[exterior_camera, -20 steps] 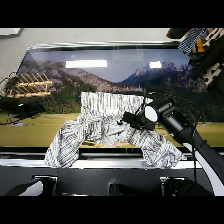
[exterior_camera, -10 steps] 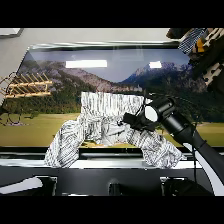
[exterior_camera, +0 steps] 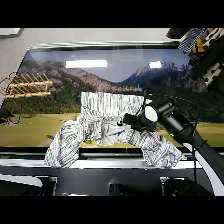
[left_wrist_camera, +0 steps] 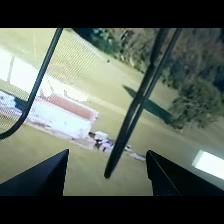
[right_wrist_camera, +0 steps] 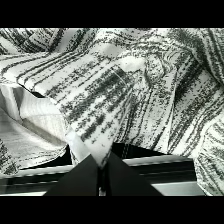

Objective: Fold the clothes and pants, and hang the long-sleeved shirts on hangers.

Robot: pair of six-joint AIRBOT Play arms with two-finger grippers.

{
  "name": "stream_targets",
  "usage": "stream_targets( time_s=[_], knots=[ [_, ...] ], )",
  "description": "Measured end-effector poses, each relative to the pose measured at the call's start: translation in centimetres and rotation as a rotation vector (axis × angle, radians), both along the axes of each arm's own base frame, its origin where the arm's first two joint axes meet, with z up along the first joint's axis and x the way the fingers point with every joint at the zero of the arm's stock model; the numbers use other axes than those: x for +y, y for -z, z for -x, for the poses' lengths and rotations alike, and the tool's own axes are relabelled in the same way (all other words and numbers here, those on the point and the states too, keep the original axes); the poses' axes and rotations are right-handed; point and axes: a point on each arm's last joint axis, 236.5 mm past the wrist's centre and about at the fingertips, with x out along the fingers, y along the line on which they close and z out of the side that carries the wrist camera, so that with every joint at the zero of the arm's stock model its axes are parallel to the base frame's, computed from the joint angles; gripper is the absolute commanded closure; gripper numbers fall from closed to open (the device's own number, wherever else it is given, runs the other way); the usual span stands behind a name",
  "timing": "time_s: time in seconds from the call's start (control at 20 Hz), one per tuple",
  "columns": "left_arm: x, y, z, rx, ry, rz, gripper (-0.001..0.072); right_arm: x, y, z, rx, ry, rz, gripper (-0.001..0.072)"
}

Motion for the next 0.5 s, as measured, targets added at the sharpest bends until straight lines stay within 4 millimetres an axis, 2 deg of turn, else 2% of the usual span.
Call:
stream_targets(
  time_s=[0.05,0.15,0.3,0.4,0.45,0.5],
  knots=[
    [0.0,0.6,-0.2,0.008,0.018,-0.01,0.0177,0.0,0.0,0.0,0.001,0.002,0.0,0.0682],
    [-0.3,1.8,-0.6,0.025,0.045,-0.016,0.0268,0.0,0.0,0.0,0.0,0.002,0.001,0.0682],
    [-0.9,3.1,-1.1,0.043,0.078,-0.019,0.0269,-0.1,0.0,0.0,0.001,0.001,0.003,0.0682],
    [-1.2,3.8,-1.6,0.048,0.1,-0.032,0.0395,-0.1,0.0,0.1,0.003,0.001,0.005,0.0682],
    [-1.3,4.0,-1.6,0.059,0.114,-0.04,0.0398,-0.2,0.1,0.2,0.008,0.001,0.007,0.0682],
    [-1.4,4.2,-1.6,0.069,0.125,-0.047,0.05,-0.2,0.1,0.2,0.01,0.001,0.009,0.0682]
  ],
)
